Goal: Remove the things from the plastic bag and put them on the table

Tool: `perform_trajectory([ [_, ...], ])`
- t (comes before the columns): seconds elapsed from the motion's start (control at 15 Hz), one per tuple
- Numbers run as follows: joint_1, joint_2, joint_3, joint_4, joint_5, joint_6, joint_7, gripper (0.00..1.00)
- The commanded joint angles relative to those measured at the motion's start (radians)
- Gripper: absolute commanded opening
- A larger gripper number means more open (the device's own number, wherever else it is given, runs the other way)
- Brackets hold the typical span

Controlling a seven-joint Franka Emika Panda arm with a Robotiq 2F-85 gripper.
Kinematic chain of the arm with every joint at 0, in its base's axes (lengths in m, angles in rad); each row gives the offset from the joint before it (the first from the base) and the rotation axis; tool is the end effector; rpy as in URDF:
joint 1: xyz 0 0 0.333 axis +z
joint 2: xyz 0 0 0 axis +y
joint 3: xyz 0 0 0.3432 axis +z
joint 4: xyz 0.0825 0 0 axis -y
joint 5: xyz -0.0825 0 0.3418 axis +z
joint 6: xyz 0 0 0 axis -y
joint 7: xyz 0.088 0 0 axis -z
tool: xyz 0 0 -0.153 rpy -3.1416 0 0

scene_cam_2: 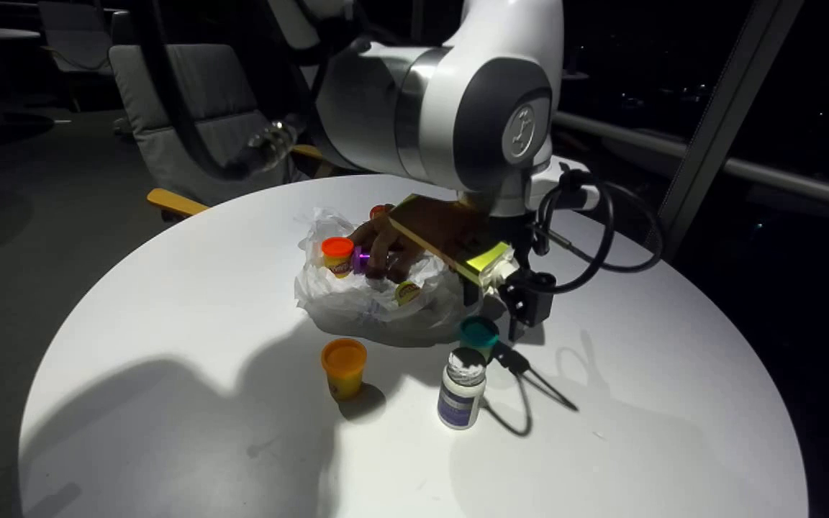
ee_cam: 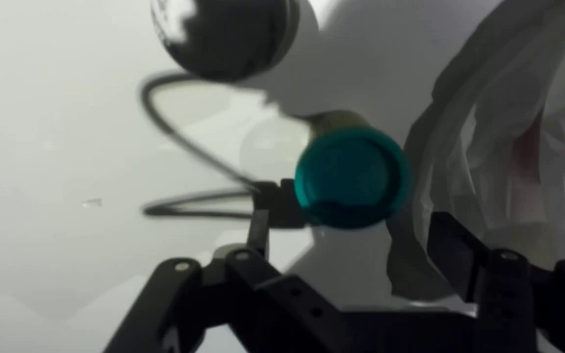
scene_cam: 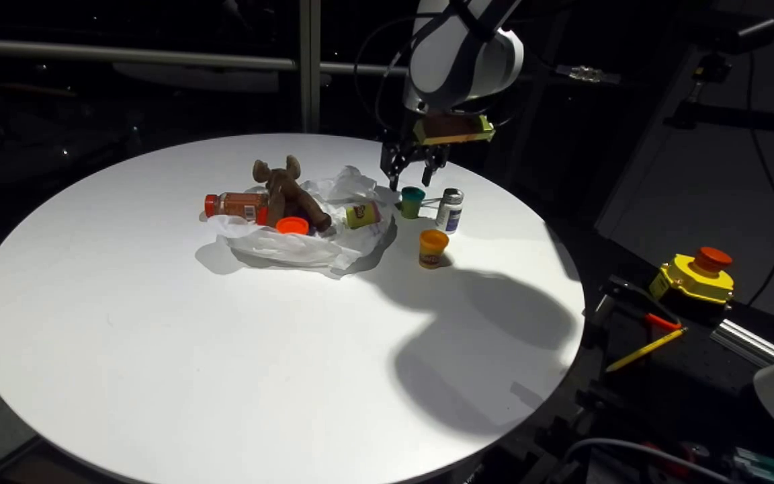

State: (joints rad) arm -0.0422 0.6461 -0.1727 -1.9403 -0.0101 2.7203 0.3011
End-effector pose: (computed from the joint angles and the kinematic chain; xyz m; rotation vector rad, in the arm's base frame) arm 0.6184 -0.1293 0.1759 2.9521 -0.6997 0.2232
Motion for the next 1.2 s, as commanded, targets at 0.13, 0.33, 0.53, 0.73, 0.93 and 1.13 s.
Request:
perform_trajectory([
  [0.13, 0.025, -0.140, 0.048, 0.013, 0.030, -0.025, -0.027, 1.00],
  [0.33, 0.042, -0.115, 0.111, 0.091, 0.058, -0.097, -0.017, 1.00],
  [0.53, 0.093, -0.027, 0.131, 0.184, 0.046, -0.117, 0.006, 1.00],
  [0.73, 0.139, 0.064, 0.134, 0.276, 0.037, -0.115, 0.022, 1.00],
  [0.93, 0.167, 0.130, 0.136, 0.355, 0.038, -0.124, 0.022, 1.00],
  [1.13, 0.200, 0.200, 0.112, 0.432, 0.018, -0.127, 0.037, 1.00],
])
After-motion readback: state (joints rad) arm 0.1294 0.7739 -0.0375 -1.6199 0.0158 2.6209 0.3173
